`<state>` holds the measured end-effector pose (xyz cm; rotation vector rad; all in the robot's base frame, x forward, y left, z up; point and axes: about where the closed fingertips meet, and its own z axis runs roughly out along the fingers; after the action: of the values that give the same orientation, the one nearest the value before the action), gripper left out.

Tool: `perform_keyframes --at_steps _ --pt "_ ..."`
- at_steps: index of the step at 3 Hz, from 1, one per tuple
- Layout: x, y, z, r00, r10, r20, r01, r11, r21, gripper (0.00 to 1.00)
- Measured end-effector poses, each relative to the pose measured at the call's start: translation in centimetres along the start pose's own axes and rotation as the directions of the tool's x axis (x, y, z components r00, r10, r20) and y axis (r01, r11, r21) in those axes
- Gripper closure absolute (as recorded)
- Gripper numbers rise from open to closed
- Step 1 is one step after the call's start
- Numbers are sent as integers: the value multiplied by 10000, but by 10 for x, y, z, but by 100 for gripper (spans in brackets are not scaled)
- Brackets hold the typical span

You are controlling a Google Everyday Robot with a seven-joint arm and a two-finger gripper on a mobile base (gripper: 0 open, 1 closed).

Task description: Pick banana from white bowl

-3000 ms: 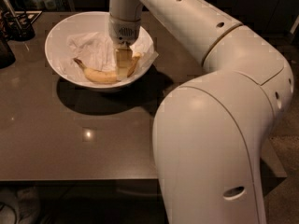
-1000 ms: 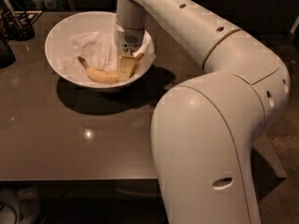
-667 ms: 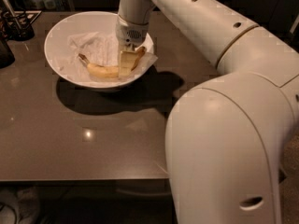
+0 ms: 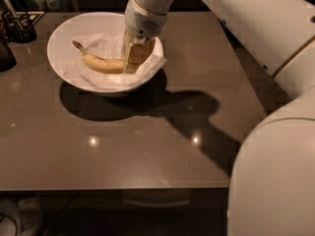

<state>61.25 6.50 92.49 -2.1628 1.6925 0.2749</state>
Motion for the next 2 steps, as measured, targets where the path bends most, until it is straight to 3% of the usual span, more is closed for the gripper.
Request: perform_keyframes --at_steps 2 --pt "-18 71 -49 9960 -57 896 -54 9924 1232 100"
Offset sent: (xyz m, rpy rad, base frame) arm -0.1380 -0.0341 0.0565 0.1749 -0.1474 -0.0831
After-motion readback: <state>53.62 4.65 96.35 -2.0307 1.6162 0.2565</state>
